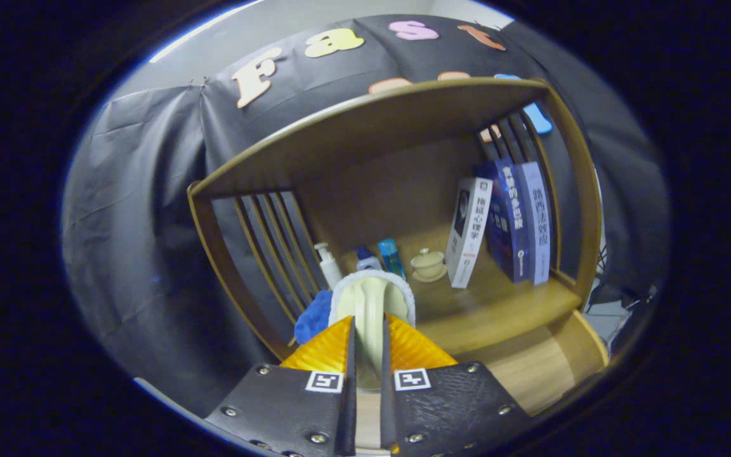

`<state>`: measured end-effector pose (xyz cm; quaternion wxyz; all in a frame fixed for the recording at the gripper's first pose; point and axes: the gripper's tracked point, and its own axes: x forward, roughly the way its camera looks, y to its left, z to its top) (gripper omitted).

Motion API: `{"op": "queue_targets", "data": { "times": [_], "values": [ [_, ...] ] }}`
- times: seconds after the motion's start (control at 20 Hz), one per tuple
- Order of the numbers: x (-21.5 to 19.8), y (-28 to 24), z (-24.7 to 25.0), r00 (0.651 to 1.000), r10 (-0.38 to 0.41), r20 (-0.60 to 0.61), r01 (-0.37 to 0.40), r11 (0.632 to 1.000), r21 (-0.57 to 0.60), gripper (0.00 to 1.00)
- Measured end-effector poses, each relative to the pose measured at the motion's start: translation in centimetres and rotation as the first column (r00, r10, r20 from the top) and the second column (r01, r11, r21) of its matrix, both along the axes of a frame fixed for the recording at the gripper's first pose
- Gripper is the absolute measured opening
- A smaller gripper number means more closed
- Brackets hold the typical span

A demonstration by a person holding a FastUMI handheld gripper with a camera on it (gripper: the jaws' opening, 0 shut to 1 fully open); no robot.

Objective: Pull open the drawer, take out the items inside it, and place them on the countertop above the cabinet.

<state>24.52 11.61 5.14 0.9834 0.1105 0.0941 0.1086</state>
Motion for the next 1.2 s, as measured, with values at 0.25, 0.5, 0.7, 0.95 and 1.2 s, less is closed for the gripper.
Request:
{"op": "queue_targets", "data": {
  "times": [0.25, 0.5, 0.7, 0.95, 1.2],
  "values": [
    [3.7, -1.2, 3.6, 0.996, -0.066, 0.067, 0.072, 0.994, -0.088, 0.15],
    [8.1, -2.6, 3.7, 0.987, -0.119, 0.107, 0.135, 0.978, -0.158, 0.15],
    [11.2, -3.0, -0.7, 0.991, -0.128, 0.038, 0.133, 0.97, -0.202, 0.15],
    [14.2, -4.2, -8.7, 0.981, -0.179, -0.079, 0.155, 0.957, -0.246, 0.15],
    [17.0, -3.5, -12.5, 0.986, -0.163, -0.031, 0.154, 0.968, -0.198, 0.15]
  ]
}}
